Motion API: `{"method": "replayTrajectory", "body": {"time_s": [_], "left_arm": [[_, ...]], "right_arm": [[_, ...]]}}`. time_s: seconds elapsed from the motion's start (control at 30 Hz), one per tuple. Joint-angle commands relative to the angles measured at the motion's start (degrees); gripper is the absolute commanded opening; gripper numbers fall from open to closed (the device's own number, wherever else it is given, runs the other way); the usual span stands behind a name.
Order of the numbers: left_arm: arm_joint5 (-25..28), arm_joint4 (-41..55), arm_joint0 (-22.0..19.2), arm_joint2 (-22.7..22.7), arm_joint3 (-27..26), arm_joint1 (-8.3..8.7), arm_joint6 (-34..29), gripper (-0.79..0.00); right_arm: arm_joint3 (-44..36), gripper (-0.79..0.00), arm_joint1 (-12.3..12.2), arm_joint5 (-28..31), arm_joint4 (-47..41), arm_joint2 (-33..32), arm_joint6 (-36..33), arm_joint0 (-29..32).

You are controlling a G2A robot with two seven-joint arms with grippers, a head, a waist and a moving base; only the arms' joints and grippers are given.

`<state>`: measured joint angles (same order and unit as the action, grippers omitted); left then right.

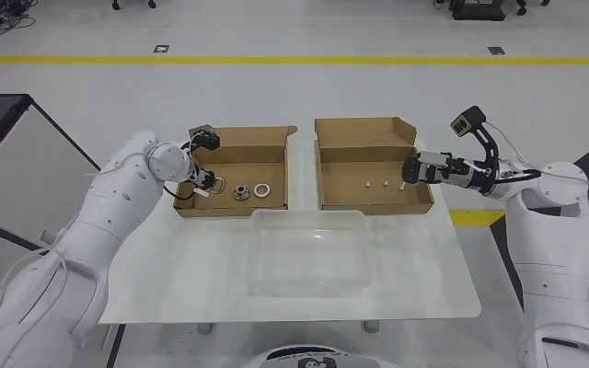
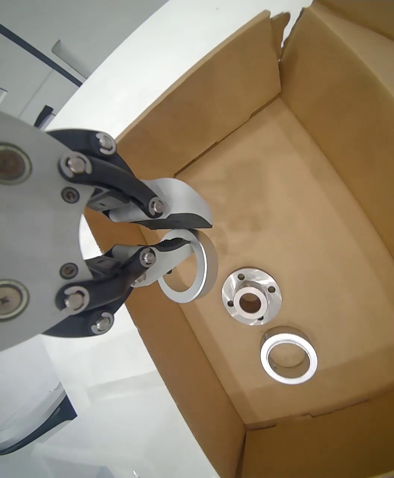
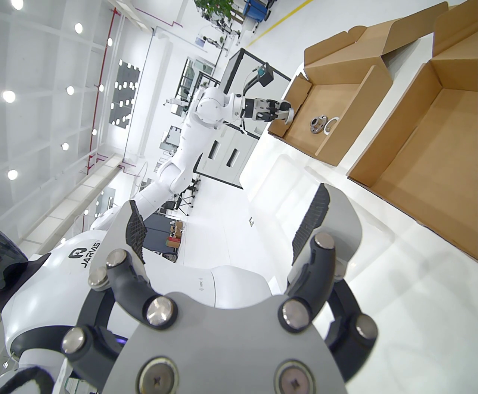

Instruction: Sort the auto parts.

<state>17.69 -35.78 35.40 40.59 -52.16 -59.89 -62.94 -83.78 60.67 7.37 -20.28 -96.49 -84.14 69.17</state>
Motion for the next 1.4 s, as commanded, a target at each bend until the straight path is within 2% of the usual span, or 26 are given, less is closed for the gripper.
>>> {"method": "replayTrajectory", "body": {"time_s": [0.0, 0.43, 0.87, 0.9, 1.03, 1.07, 1.13, 1.17, 1.23, 1.37], "left_arm": [[0.43, -0.09, -0.48, -0.67, 1.80, -0.57, 0.58, -0.785], [2.45, -0.63, -2.95, -3.94, 10.92, -4.05, 3.57, -0.785], [3.99, -0.64, -4.47, -5.40, 17.01, -6.65, 5.00, -0.785], [4.15, -0.70, -4.59, -5.46, 17.44, -6.81, 5.11, -0.760], [4.53, -0.80, -4.99, -5.60, 18.85, -7.37, 5.57, -0.428], [4.62, -0.80, -5.10, -5.59, 19.21, -7.49, 5.70, -0.400], [4.82, -0.90, -5.28, -5.63, 19.77, -7.73, 5.88, -0.145], [4.93, -0.90, -5.37, -5.62, 20.02, -7.84, 6.02, -0.083], [5.14, -1.01, -5.58, -5.62, 20.38, -8.05, 6.30, 0.000], [5.48, -0.97, -5.91, -5.55, 20.78, -8.44, 6.31, 0.000]], "right_arm": [[0.00, 0.000, 0.00, 0.00, 0.00, 0.00, 0.00, 0.00], [0.00, 0.000, 0.00, 0.00, 0.00, 0.00, 0.00, 0.00], [0.00, 0.000, 0.00, 0.00, 0.00, 0.00, 0.00, 0.00], [0.00, 0.000, 0.00, 0.00, 0.00, 0.00, 0.00, 0.00], [0.00, 0.000, 0.00, 0.00, 0.00, 0.00, 0.00, 0.00], [0.00, 0.000, 0.00, 0.00, 0.00, 0.00, 0.00, 0.00], [0.00, 0.000, 0.00, 0.00, 0.00, 0.00, 0.00, 0.00], [0.00, 0.000, 0.00, 0.00, 0.00, 0.00, 0.00, 0.00], [0.00, 0.000, 0.00, 0.00, 0.00, 0.00, 0.00, 0.00], [0.00, 0.000, 0.00, 0.00, 0.00, 0.00, 0.00, 0.00]]}}
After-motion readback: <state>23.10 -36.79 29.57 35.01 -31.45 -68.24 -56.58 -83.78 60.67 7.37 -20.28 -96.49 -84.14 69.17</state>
